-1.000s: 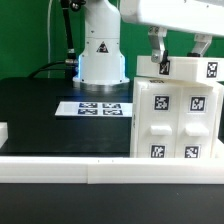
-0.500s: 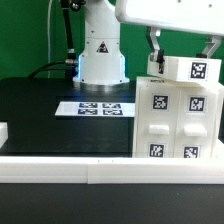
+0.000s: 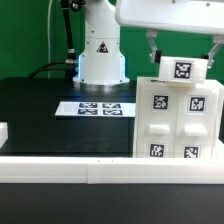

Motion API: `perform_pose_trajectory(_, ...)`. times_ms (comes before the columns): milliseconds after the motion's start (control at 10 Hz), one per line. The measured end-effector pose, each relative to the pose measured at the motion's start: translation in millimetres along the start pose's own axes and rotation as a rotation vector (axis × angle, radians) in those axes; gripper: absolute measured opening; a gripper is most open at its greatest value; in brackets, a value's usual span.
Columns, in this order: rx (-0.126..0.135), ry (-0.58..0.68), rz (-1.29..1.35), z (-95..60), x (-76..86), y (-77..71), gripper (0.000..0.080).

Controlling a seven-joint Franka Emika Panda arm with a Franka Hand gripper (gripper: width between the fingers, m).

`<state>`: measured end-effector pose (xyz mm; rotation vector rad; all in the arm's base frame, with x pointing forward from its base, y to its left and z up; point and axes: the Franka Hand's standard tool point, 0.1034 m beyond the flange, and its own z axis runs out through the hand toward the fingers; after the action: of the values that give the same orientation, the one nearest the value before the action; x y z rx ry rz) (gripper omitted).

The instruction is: Assemble cabinet

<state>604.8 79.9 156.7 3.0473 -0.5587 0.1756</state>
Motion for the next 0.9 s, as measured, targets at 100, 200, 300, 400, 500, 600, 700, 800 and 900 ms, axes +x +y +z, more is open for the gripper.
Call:
perform_pose_trajectory(100,0.012,-0.005,0.096,0.0,-0.5,-1.8,0.0554)
perform_pose_trajectory(200,0.024,-0.013,0.158,0.0,-0.6,-2.7,0.0554)
perform_pose_trajectory(300,0.03,-0.017,0.211,0.0,-0.4,-3.5,0.0554)
perform_pose_trajectory(400,0.033,-0.02,0.264,0.0,-0.7,-4.3,0.0554)
perform_pose_trajectory(500,0.037,-0.025,0.339,0.0,-1.2,-5.2,0.0554)
perform_pose_trajectory(600,0.04,-0.027,0.389,-0.1,-1.3,-5.5,0.0554)
perform_pose_trajectory(700,0.04,-0.029,0.425,-0.1,-1.3,-5.7,0.0554)
perform_pose_trajectory(800,0.042,-0.032,0.501,-0.1,-1.4,-5.8,0.0554)
perform_pose_trajectory(900,0.045,-0.037,0.579,-0.1,-1.4,-6.1,0.0554)
